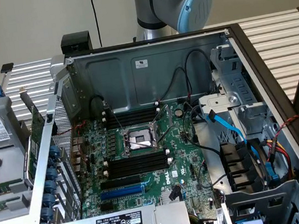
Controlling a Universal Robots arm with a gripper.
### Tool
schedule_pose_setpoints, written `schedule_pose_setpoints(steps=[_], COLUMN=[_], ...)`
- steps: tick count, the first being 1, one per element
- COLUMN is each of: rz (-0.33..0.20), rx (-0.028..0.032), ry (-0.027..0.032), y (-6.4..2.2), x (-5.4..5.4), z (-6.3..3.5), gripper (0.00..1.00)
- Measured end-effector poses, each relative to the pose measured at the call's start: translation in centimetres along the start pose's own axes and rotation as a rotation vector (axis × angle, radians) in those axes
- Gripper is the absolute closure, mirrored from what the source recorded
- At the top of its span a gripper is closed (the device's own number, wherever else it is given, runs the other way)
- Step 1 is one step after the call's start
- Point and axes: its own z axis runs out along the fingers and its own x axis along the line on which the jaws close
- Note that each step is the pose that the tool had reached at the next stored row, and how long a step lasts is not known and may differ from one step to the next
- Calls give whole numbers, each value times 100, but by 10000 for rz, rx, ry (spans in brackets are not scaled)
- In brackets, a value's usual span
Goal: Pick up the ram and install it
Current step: 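Pick up the ram and move it above insertion slot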
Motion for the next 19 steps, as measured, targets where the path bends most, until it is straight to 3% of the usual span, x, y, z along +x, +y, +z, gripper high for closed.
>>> schedule_pose_setpoints(steps=[19], rz=[-3466], rx=[9], ry=[96], y=[-1], x=[0], z=[13], gripper=[89])
